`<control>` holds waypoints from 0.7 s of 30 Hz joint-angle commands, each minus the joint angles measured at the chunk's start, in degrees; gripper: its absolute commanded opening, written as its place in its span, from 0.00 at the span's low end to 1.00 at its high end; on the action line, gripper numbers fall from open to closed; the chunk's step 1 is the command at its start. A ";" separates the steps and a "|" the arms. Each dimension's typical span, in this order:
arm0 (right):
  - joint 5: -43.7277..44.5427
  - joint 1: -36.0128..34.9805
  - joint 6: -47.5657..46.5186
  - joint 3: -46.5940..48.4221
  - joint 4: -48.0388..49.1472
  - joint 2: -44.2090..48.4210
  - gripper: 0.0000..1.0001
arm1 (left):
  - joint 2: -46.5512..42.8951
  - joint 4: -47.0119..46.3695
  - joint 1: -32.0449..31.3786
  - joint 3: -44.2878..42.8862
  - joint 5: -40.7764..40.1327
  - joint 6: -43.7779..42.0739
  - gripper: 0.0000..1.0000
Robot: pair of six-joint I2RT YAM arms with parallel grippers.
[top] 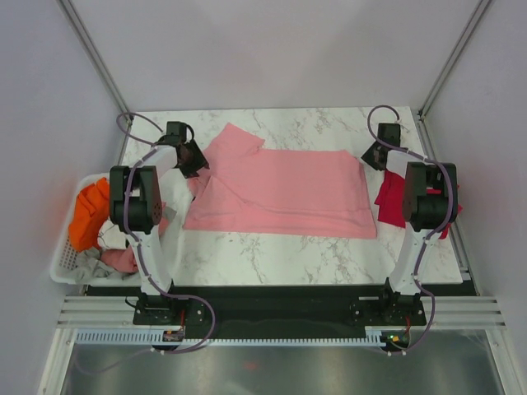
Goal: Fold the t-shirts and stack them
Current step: Fold the tshirt
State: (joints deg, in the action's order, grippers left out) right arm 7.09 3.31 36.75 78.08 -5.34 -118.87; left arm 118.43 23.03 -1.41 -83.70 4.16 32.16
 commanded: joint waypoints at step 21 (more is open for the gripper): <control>-20.19 -0.15 -2.21 9.63 2.80 -9.27 0.52 | 4.77 8.76 0.09 -19.19 -2.93 -3.51 0.71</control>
State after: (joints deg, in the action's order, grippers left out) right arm -10.00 3.36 35.75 86.48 -1.32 -126.02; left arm 119.15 28.42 -1.76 -94.30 1.87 31.75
